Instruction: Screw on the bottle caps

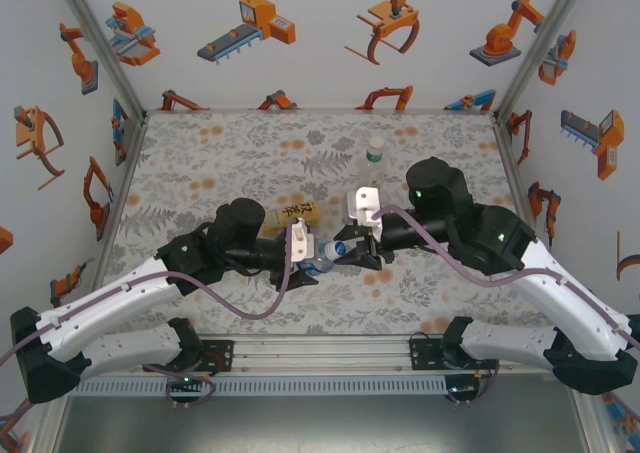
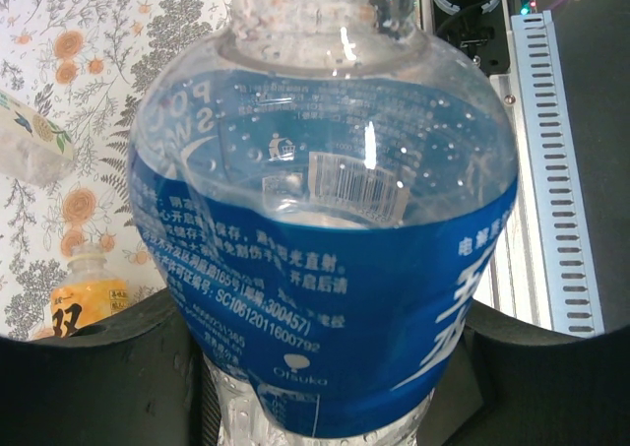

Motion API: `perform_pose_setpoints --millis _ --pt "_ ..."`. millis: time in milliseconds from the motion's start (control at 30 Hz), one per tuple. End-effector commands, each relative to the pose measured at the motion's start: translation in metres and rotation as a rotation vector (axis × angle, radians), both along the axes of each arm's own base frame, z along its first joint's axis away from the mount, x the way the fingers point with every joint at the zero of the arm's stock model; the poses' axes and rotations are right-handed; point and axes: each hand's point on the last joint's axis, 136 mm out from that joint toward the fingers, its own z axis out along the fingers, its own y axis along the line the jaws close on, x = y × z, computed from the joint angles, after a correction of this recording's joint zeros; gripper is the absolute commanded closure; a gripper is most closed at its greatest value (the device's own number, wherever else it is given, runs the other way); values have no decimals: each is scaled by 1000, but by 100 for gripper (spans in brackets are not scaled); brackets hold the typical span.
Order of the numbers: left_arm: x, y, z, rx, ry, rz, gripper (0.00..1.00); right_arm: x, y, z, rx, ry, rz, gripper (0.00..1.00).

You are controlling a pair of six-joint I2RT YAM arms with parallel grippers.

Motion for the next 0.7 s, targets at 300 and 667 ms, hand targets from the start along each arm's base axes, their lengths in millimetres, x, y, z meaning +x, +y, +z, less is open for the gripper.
perform_pose_setpoints --millis 300,667 --pt "3 1 20 -57 -31 27 100 30 3 -5 39 212 -249 97" --pt "22 -4 24 -80 -113 98 100 97 -41 -67 221 1214 -1184 100"
